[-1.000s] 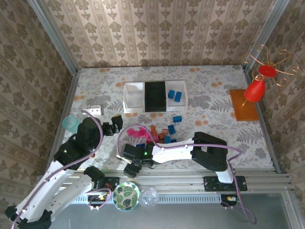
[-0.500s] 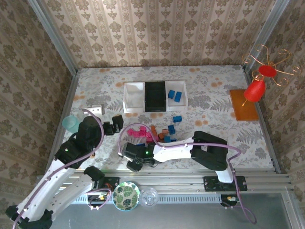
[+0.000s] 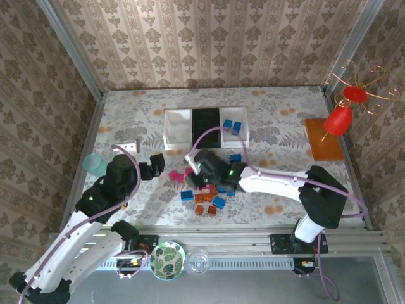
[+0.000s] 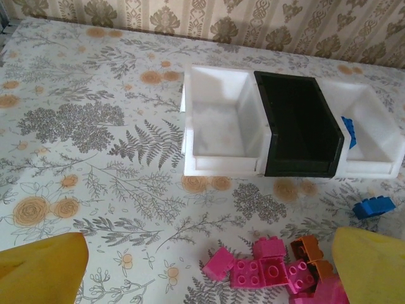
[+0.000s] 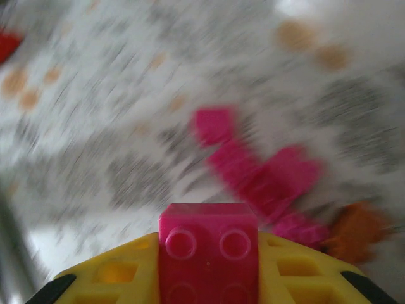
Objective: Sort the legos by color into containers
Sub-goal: Pick up the lego from the center of the table, then place the lego in the container.
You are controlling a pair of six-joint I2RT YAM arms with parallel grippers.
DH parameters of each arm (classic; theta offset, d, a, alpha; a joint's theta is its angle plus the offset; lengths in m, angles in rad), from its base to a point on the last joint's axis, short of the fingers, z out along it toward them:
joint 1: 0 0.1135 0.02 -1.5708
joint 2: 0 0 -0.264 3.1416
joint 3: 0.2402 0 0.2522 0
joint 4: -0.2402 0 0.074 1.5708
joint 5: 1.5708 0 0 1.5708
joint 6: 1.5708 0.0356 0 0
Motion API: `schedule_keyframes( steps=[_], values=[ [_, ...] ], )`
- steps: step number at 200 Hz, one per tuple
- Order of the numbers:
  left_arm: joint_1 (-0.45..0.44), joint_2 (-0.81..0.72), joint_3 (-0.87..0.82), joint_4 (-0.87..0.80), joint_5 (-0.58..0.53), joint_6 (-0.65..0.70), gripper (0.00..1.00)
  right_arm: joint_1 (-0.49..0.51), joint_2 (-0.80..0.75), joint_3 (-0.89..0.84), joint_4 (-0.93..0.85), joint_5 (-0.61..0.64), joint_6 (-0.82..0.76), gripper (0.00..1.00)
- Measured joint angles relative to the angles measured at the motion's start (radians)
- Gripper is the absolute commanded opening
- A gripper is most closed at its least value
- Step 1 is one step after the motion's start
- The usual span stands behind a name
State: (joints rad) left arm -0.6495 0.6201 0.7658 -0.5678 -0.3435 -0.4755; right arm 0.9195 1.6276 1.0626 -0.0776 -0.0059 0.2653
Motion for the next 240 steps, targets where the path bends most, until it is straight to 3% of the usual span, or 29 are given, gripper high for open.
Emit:
schedule_keyframes(
  steps=[30, 72, 87, 110, 122, 163, 178, 211, 240],
  values=[
    [0.005, 0.017, -0.016, 0.004, 0.018, -0.001, 1.00, -0.171, 0.087, 0.158, -0.039, 0.042, 0.039, 0.29],
    [0.016, 0.068, -0.039, 0.042, 0.065, -0.004, 1.00, -0.268, 0.325, 0.461, -0.151, 0.114, 0.091, 0.32],
    [0.018, 0.088, -0.062, 0.054, 0.087, -0.013, 1.00, -0.286, 0.401, 0.555, -0.208, 0.140, 0.106, 0.38],
    [0.025, 0.119, -0.101, 0.072, 0.124, -0.029, 1.00, -0.307, 0.494, 0.669, -0.274, 0.169, 0.133, 0.64],
    [0.031, 0.137, -0.119, 0.089, 0.144, -0.034, 1.00, -0.312, 0.512, 0.694, -0.296, 0.174, 0.132, 0.71],
    [0.056, 0.232, -0.149, 0.151, 0.216, -0.053, 0.96, -0.307, 0.481, 0.670, -0.292, 0.175, 0.139, 0.76],
    [0.056, 0.282, -0.156, 0.186, 0.240, -0.056, 0.94, -0.293, 0.409, 0.586, -0.267, 0.175, 0.138, 0.76],
    [0.069, 0.445, -0.163, 0.278, 0.287, -0.057, 0.80, -0.255, 0.200, 0.361, -0.197, 0.167, 0.141, 0.76],
    [0.089, 0.601, -0.163, 0.348, 0.322, -0.055, 0.77, -0.238, 0.068, 0.203, -0.131, 0.157, 0.158, 0.76]
  ],
)
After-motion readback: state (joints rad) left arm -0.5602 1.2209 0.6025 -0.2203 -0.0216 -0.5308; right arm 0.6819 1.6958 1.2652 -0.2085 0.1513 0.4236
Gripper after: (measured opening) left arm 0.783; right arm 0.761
